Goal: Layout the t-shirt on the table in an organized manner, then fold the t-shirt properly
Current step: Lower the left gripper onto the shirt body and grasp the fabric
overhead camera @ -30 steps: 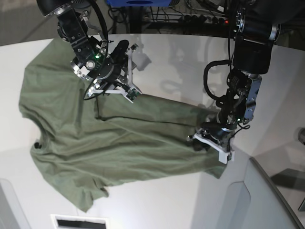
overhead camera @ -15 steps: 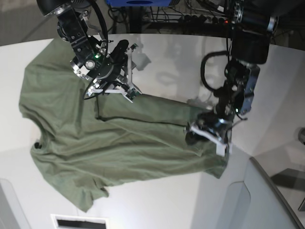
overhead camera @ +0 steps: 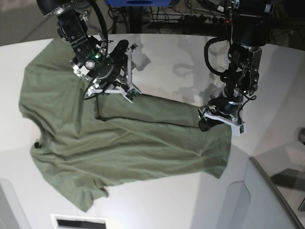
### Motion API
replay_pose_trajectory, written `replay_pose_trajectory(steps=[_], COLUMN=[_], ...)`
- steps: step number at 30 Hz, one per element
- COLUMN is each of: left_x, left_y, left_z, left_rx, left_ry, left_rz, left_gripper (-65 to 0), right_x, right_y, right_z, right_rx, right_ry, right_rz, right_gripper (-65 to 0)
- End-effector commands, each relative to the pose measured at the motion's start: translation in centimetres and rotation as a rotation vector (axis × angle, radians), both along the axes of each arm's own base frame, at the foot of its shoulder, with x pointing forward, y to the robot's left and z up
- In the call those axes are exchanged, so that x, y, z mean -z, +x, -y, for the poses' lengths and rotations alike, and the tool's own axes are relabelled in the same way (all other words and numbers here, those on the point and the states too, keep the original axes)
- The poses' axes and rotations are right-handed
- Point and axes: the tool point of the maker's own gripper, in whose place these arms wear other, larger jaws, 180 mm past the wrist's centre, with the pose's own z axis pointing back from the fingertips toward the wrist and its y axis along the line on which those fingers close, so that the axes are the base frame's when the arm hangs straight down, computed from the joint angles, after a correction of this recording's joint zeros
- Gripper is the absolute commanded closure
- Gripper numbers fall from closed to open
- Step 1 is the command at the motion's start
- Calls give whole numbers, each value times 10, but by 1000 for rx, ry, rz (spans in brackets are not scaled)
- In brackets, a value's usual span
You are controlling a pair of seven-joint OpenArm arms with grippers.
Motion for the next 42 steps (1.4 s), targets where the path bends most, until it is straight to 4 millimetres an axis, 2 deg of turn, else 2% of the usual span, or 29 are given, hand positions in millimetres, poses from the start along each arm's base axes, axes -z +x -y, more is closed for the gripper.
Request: replay_pose_trajectory(steps=[1,6,13,24,28,33,35,38,42], left_x=[-17,-19,-5,-12,-9,-9,-9,-8,-12], left_y=[16,23,33,45,46,48,48,49,53], left_z=[-4,-4,3,10,9,19,21,26,26], left_rx=[-5,-11,-31,-29,-35,-30,-29,-28,-27], left_ry=[5,1,-34,-49,-52,-69,-72,-81,-81], left_rz=[61,65,22,42,29,33,33,31,41], left_gripper=[-403,-403,-403,-402,-402,-397,-354,-214,-87], right_x=[-8,-8,-8,-8,-8,-8,-8,-8,-8], right_y=[7,7,7,7,7,7,7,7,7], right_z=[-5,-5,-5,-5,-5,-5,-5,-5,-5], right_rx=[-2,-2,-2,-2,-3,-5,-5,-3,-3], right_ry=[23,23,23,24,25,25,25,24,24], right_rz=[28,28,28,27,27,27,27,27,27], right_gripper=[-233,-233,-233,-233,-233,-233,-233,-233,-233])
